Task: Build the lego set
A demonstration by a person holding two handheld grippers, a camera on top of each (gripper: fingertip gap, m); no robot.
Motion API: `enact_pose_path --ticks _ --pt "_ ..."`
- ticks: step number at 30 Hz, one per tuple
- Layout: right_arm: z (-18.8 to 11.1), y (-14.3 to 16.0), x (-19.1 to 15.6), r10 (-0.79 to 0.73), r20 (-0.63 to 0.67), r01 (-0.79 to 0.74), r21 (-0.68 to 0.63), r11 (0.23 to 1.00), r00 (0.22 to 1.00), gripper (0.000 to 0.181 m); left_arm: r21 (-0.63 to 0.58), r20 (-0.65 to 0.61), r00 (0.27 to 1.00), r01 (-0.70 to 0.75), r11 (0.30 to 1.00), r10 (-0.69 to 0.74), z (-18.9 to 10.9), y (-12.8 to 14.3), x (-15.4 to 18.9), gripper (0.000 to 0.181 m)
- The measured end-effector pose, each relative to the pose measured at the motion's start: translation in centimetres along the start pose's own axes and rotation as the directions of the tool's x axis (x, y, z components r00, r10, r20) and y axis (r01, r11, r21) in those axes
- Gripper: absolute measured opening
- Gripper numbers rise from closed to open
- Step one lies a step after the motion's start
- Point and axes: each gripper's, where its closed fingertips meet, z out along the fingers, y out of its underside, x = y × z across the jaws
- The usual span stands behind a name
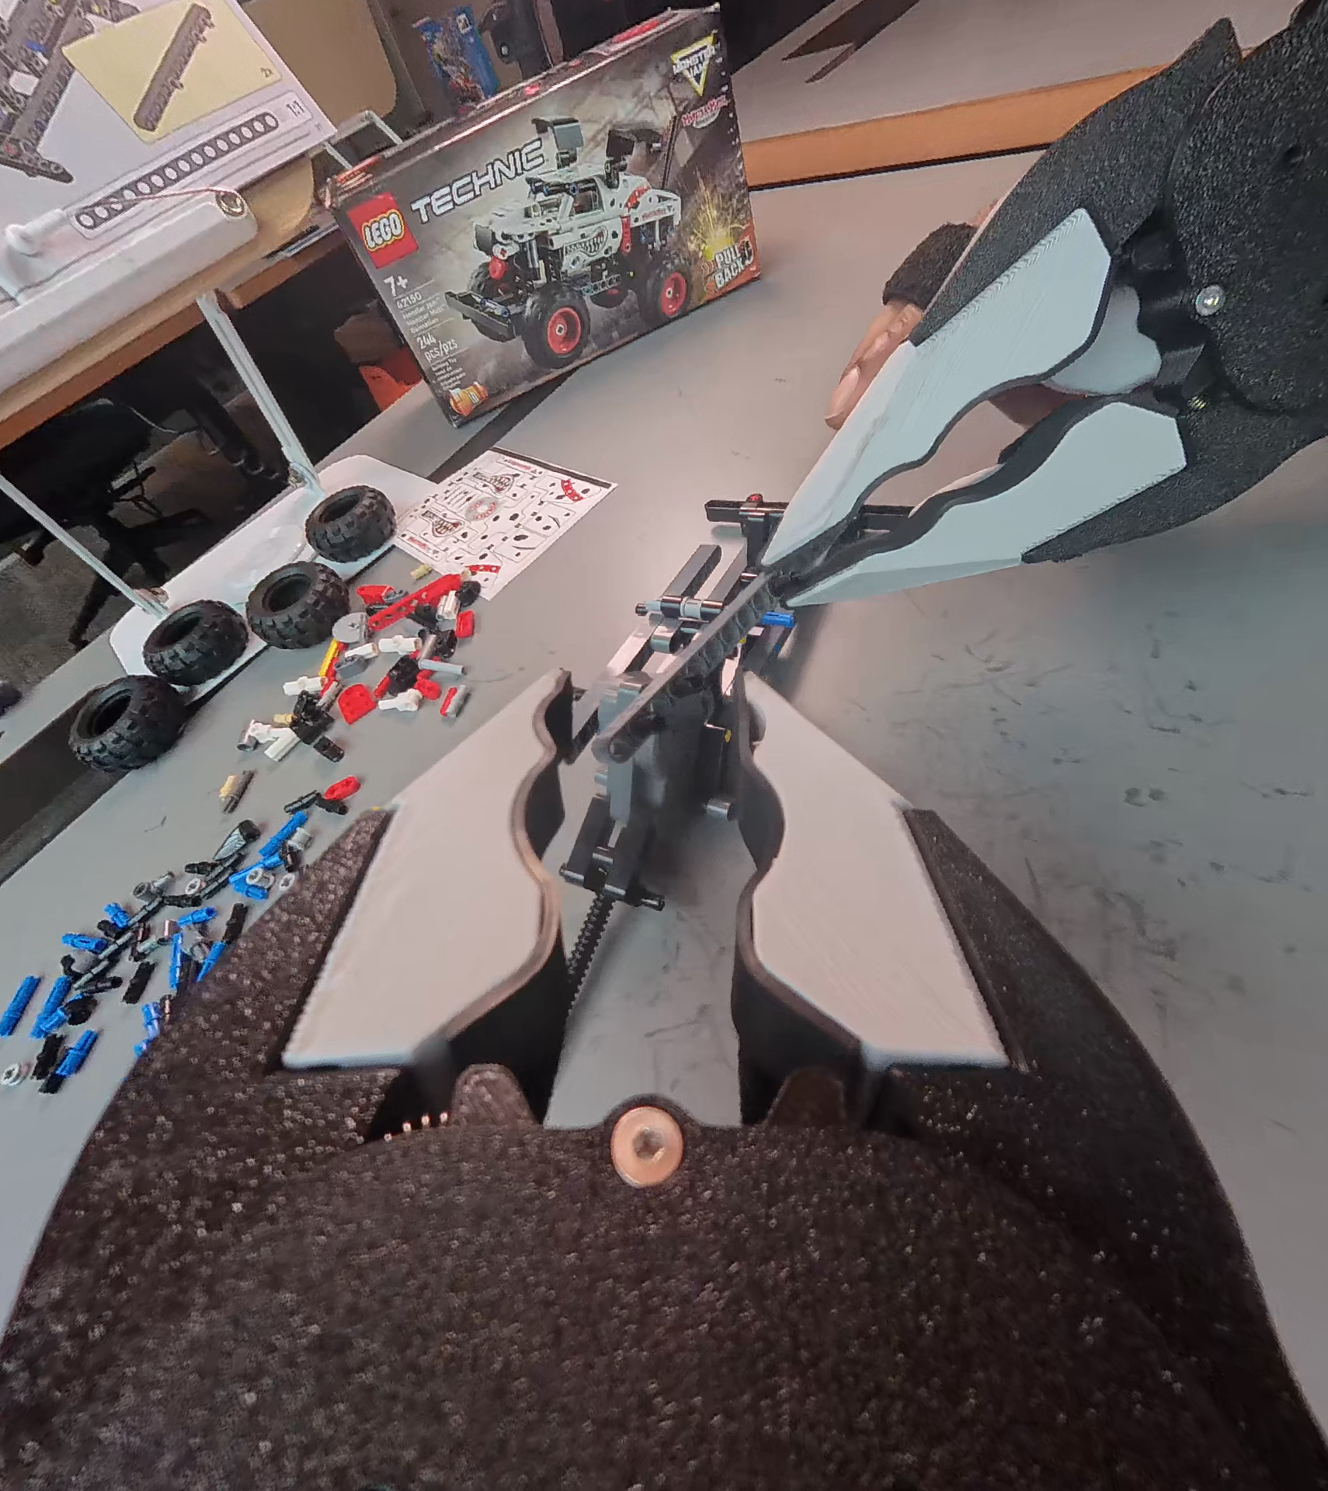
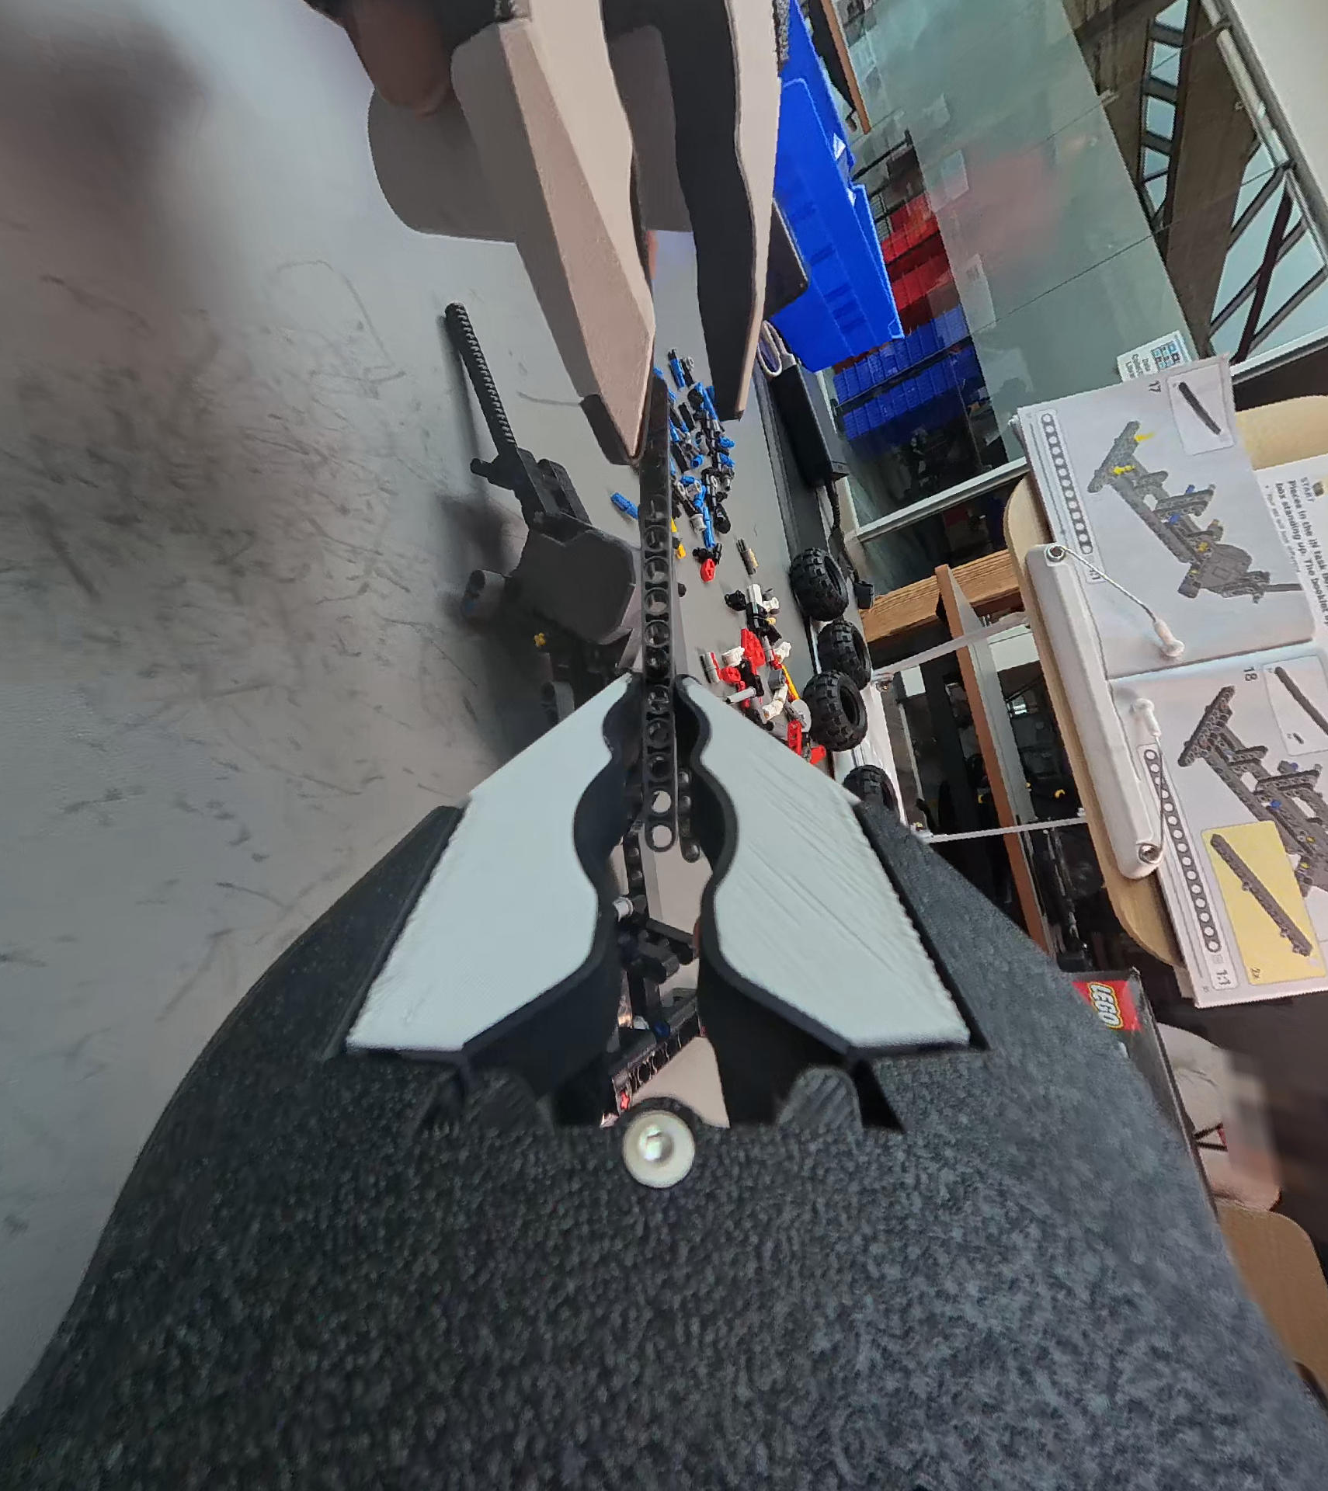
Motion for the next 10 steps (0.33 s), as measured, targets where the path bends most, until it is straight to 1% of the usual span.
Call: enact_pose_path --ticks 6,10 --pt "-0.1 -0.8 0.31 0.042 -0.009 -0.042 -0.001 0.999 0.999 0.007 0.01 0.104 0.993 -0.048 0.999 0.047 0.07 -0.73 -0.73 0.044" --pt "-0.15 -1.04 0.36 0.04 -0.012 -0.04 0.004 0.999 0.999 0.007 -0.002 0.132 0.989 -0.074 0.997 0.074 0.15 -0.71 -0.99 0.044"
